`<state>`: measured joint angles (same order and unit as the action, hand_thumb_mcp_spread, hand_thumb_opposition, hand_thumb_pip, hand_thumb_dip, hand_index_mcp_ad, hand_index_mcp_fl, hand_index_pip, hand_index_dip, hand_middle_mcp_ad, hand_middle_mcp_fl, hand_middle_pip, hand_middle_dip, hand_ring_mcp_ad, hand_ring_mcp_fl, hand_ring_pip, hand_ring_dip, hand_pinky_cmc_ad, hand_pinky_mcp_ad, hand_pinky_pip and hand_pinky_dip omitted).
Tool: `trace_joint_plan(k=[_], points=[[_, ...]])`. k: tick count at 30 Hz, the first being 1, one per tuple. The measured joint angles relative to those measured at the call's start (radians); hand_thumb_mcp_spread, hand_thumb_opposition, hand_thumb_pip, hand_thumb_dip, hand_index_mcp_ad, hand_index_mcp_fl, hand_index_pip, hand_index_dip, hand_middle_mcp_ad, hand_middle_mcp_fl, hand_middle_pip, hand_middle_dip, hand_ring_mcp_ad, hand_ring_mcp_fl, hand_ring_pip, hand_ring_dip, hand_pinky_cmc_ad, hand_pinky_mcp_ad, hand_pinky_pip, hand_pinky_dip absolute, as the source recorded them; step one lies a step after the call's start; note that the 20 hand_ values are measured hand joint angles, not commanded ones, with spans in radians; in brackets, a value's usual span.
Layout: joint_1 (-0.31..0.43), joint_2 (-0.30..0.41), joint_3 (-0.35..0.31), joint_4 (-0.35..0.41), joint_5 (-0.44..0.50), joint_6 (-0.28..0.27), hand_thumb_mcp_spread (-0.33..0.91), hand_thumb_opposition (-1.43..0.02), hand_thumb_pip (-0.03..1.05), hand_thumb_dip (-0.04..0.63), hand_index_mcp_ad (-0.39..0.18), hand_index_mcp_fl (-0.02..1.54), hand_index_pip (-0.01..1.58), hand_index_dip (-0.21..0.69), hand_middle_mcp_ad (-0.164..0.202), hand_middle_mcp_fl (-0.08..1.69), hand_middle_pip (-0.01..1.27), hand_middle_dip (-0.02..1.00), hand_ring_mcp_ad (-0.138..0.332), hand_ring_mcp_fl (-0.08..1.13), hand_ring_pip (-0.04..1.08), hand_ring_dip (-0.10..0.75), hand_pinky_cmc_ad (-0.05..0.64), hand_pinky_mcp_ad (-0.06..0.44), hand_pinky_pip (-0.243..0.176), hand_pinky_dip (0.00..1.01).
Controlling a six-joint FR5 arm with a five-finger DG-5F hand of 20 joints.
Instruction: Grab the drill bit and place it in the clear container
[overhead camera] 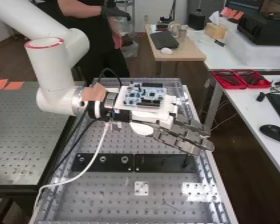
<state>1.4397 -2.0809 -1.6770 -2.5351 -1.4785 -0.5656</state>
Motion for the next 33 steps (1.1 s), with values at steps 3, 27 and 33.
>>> trace_joint_plan(k=[3,27,33], points=[[0.012,0.023,-0.006,-0.006,-0.004,-0.017,0.6,-1.01,0.5,0.298,-0.103,0.85,1.12,0.093,0.045,0.27,0.14,0.19,0.237,0.08,0.11,-0.002,0.297,0.195,-0.077,0.2],[0.124,0.19,-0.091,0.035,-0.126,-0.087,0.58,-1.04,0.5,0.298,-0.101,0.9,1.04,0.119,0.045,0.27,0.14,0.19,0.237,0.08,0.11,-0.002,0.298,0.195,-0.077,0.2],[0.143,0.2,-0.103,0.046,-0.155,-0.081,0.57,-1.05,0.5,0.298,-0.101,0.9,1.04,0.126,0.045,0.27,0.14,0.19,0.237,0.08,0.11,-0.002,0.298,0.199,-0.077,0.2]])
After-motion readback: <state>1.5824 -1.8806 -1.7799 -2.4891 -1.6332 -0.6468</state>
